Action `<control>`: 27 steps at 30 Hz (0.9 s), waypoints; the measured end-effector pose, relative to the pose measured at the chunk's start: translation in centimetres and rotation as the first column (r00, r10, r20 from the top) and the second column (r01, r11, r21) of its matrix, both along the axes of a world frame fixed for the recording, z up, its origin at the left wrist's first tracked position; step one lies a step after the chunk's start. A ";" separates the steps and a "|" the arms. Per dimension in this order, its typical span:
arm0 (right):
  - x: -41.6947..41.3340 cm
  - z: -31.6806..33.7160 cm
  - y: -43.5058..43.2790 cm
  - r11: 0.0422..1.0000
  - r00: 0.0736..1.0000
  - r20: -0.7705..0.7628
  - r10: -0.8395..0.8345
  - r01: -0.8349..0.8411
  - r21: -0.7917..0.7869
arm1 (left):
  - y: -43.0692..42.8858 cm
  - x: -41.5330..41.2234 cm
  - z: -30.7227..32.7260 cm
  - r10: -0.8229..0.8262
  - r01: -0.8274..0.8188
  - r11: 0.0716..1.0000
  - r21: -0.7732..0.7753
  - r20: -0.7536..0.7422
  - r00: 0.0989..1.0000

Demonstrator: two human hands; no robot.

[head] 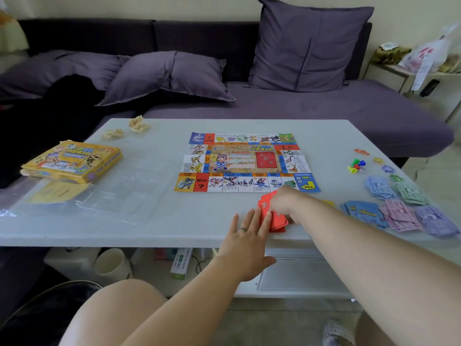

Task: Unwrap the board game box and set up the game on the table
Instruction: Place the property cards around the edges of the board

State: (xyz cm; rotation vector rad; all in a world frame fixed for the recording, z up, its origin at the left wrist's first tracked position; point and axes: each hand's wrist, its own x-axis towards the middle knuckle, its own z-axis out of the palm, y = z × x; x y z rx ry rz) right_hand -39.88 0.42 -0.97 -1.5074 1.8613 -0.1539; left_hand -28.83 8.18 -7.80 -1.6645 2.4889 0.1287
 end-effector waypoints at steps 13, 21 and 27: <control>-1.3 -3.1 -0.5 0.978 0.878 0.447 -0.171 0.205 -0.030 | -0.2 0.2 0.8 0.108 -0.103 0.994 0.036 -0.462 0.880; -2.5 -2.7 1.8 0.936 0.832 0.535 0.147 0.058 -0.348 | -1.7 0.5 3.3 0.325 -0.256 0.934 0.250 -0.891 0.317; -2.8 -4.5 2.6 0.829 0.882 0.369 0.294 -0.043 -0.558 | -2.3 -1.1 1.4 0.324 -0.302 0.934 0.192 -0.812 0.486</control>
